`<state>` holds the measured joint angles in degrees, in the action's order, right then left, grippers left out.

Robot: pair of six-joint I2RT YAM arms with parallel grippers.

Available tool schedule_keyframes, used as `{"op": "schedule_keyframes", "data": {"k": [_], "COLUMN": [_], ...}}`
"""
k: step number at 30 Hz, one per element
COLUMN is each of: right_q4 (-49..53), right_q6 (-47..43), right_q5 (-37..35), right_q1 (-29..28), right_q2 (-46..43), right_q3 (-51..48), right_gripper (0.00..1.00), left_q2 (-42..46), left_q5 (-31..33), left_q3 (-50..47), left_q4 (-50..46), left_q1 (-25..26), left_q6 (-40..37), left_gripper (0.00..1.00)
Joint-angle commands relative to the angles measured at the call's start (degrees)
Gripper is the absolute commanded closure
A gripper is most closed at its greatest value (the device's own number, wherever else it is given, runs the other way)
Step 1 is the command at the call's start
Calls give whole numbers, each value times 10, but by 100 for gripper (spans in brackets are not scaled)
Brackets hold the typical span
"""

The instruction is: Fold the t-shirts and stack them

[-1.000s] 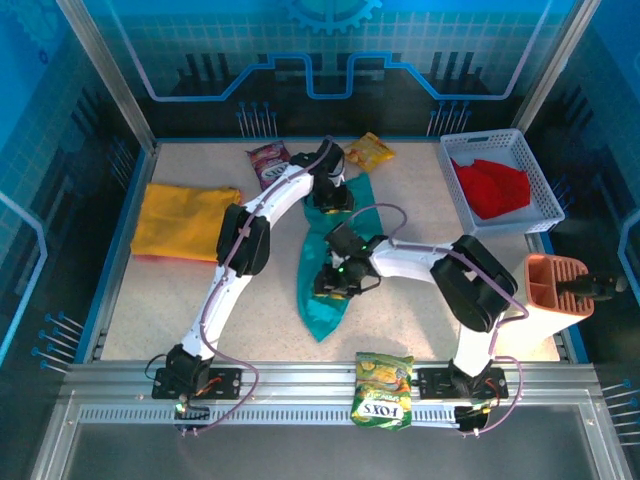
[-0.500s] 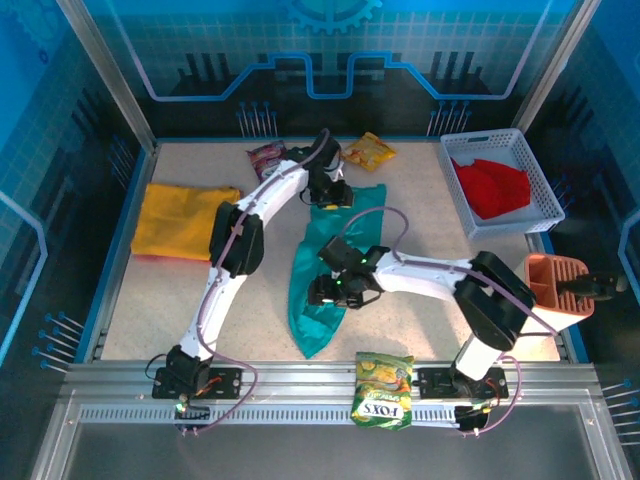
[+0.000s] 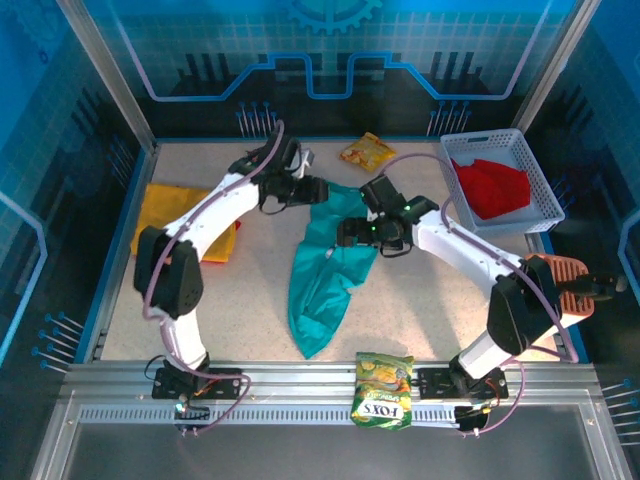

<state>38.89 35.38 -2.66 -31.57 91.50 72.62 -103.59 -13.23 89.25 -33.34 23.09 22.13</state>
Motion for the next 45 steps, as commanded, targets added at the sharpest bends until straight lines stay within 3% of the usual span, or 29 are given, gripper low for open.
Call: {"op": "schedule_keyframes", "data": {"k": [1, 6, 8, 11, 17, 25, 36, 41, 45], "right_q4": [-4, 11, 23, 35, 68, 122, 190, 128, 43], "right_q6": [-59, -88, -89, -77, -74, -84, -78, -88, -114], "right_q5": [-3, 14, 2, -20, -40, -43, -17, 14, 29], "right_q1": [22, 40, 39, 41, 47, 50, 77, 89, 83], "right_q2": [41, 137, 175, 231, 329, 454, 615, 599, 522], "right_q3": [29, 119, 161, 207, 287, 421, 678, 674, 590], "right_gripper": [0, 1, 14, 20, 22, 27, 26, 19, 7], "left_q2": [75, 170, 204, 257, 337, 374, 344, 312, 306], "left_q5": [33, 51, 57, 58, 99, 109, 85, 67, 59], "left_q3": [-89, -202, -242, -308, -401, -451, -501, -507, -512], "left_q4": [78, 84, 83, 95, 77, 57, 106, 108, 101], "left_q1": [0, 0, 0, -1, 0, 2, 38, 53, 56], "left_q6": [22, 28, 35, 55, 75, 88, 143, 148, 149], "left_gripper": [41, 30, 30, 28, 20, 18, 19, 20, 20]}}
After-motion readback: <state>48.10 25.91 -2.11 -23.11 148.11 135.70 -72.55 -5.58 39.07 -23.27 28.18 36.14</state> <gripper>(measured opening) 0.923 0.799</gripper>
